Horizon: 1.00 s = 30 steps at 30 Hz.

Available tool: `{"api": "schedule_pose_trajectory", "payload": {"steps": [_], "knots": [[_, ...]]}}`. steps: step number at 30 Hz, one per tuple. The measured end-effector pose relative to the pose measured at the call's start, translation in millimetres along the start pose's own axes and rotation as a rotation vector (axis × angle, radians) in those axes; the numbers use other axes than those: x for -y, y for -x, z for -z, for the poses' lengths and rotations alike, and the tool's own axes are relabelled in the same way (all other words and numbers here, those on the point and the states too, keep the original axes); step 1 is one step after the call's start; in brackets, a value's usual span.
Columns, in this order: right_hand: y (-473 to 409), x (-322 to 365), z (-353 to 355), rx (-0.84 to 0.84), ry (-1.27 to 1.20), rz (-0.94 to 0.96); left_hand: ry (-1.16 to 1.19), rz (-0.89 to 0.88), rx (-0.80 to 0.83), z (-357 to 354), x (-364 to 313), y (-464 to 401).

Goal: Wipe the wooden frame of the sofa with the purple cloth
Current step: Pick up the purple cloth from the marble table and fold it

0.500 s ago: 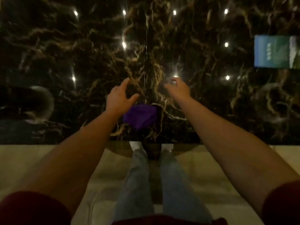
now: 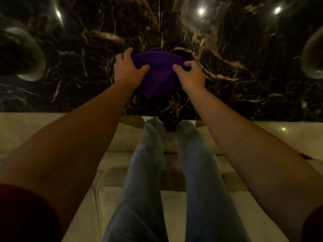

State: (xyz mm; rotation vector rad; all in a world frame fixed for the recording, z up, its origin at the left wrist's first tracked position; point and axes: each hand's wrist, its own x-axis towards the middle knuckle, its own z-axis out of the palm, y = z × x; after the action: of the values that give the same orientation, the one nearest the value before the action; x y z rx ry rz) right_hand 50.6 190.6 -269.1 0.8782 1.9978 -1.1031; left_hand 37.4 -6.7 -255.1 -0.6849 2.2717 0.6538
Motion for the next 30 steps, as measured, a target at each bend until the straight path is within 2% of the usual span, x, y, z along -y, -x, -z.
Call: {"api": "schedule_pose_trajectory", "payload": {"steps": [2, 4, 6, 10, 13, 18, 20, 21, 23, 24, 25, 26, 28, 30], "knots": [[4, -1, -20, 0.032, -0.08, -0.017, 0.053, 0.03, 0.047, -13, -6, -3], [10, 9, -30, 0.057, -0.179, -0.03, 0.103, -0.056, 0.145, -15, -17, 7], [13, 17, -26, 0.003, -0.224, 0.014, 0.198, -0.142, 0.15, -18, -27, 21], [48, 39, 31, -0.038, -0.486, 0.01, 0.626, -0.115, 0.186, 17, -61, 72], [92, 61, 86, -0.034, -0.66, 0.031, 0.789, -0.129, 0.266, 47, -104, 116], [180, 104, 186, -0.122, -0.856, 0.116, 0.832, -0.295, 0.384, 101, -197, 185], [241, 125, 244, -0.181, -0.953, 0.235, 0.832, -0.43, 0.456, 142, -247, 237], [250, 132, 251, -0.159, -0.967, 0.245, 0.844, -0.441, 0.497, 147, -254, 240], [323, 138, 294, -0.248, -1.017, 0.372, 0.774, -0.584, 0.606, 181, -284, 304], [331, 145, 301, -0.236, -0.985, 0.368, 0.799, -0.591, 0.651, 184, -289, 310], [368, 144, 316, -0.289, -1.02, 0.422, 0.762, -0.652, 0.762, 197, -297, 342], [400, 141, 328, -0.348, -1.06, 0.475, 0.694, -0.739, 0.801, 212, -304, 370], [441, 131, 340, -0.418, -1.053, 0.542, 0.615, -0.758, 0.933, 217, -307, 401], [471, 122, 342, -0.502, -1.048, 0.574, 0.494, -0.823, 0.901, 225, -311, 425]]}}
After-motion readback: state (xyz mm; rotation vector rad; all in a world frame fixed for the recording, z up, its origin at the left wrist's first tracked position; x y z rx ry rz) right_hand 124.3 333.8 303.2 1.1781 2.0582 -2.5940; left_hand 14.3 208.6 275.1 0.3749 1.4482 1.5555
